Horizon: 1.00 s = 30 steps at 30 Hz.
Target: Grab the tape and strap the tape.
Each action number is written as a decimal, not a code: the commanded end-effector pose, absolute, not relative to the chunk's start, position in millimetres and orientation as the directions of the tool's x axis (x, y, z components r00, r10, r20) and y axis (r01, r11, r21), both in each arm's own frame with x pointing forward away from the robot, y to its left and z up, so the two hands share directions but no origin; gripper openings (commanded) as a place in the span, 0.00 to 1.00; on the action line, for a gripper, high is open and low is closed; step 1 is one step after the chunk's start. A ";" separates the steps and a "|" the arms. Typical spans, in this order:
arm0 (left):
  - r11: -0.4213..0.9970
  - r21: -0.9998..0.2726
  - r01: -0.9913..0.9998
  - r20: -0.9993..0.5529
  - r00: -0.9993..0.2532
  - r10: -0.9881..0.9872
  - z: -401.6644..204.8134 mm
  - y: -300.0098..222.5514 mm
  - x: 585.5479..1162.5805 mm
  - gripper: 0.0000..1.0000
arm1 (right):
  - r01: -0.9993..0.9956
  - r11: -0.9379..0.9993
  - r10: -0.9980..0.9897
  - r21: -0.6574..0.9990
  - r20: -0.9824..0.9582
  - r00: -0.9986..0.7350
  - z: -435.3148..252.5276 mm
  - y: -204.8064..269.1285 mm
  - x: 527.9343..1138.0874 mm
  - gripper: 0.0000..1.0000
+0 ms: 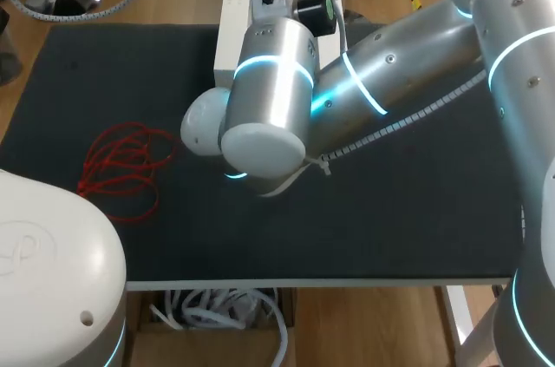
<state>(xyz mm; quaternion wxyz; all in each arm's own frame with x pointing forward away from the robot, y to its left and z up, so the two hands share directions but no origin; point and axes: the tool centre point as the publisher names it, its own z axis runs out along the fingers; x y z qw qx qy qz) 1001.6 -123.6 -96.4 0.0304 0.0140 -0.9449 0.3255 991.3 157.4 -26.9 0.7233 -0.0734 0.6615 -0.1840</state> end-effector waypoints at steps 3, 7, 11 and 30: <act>0.790 -0.611 -0.047 0.067 -0.998 -0.007 -95.8 -123.8 1001.6 0.00 | 0.163 0.921 -0.366 -0.353 -0.929 0.051 -23.2 156.3 990.8 0.00; 0.790 -0.611 -0.047 0.067 -0.998 -0.007 -95.8 -123.8 1001.6 0.00 | 0.163 0.921 -0.366 -0.353 -0.929 0.051 -23.2 156.3 990.8 0.00; 0.790 -0.611 -0.047 0.067 -0.998 -0.007 -95.8 -123.8 1001.6 0.00 | 0.167 0.915 -0.379 -0.368 -0.925 0.039 -25.0 157.9 990.8 0.00; 0.790 -0.611 -0.047 0.067 -0.998 -0.007 -95.8 -123.8 1001.6 0.00 | 0.173 0.882 -0.446 -0.438 -0.895 0.009 -32.2 179.7 995.9 0.00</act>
